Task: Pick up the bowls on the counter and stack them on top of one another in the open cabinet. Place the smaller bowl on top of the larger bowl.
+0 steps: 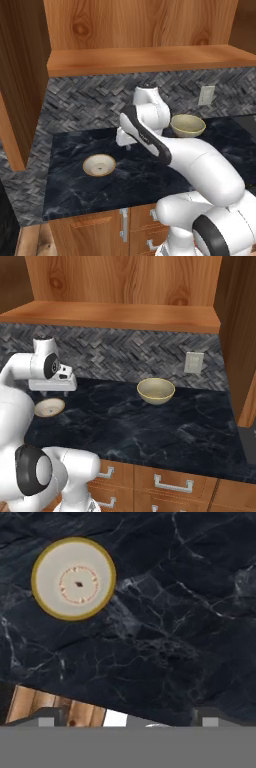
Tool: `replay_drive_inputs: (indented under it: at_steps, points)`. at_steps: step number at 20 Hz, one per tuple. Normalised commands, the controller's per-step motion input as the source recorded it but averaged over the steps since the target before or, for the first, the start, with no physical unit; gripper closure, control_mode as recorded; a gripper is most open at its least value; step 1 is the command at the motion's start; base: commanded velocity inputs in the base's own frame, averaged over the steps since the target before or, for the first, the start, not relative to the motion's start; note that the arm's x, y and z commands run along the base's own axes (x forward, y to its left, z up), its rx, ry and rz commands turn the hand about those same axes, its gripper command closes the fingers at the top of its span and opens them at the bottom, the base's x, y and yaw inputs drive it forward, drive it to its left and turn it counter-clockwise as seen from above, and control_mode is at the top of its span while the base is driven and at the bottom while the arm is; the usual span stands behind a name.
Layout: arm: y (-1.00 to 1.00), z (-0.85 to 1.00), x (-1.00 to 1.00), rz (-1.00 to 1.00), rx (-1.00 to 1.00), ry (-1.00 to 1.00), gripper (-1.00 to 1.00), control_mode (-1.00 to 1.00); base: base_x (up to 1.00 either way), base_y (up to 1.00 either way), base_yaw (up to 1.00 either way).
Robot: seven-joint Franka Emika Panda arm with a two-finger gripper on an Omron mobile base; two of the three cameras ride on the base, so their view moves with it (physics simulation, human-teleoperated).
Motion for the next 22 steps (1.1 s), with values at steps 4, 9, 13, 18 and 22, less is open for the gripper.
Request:
replay_drive_inputs:
  at_steps: [4, 9, 13, 18, 22]
  points:
    - [0.42, -0.61, 0.23, 0.05, -0.13, 0.05, -1.00, -1.00, 0.00, 0.00, 0.00]
    - [0.83, -0.46, 0.45, 0.06, -0.30, 0.14, -1.00, -1.00, 0.00, 0.00, 0.00]
    - [0.91, -0.16, 0.34, 0.06, -0.28, 0.11, -1.00, -1.00, 0.00, 0.00, 0.00]
    - [0.47, -0.12, 0.03, 0.10, -0.11, 0.02, -1.00, -1.00, 0.00, 0.00, 0.00]
    - [0.20, -0.45, 0.00, 0.12, -0.09, 0.01, -1.00, -1.00, 0.00, 0.00, 0.00]
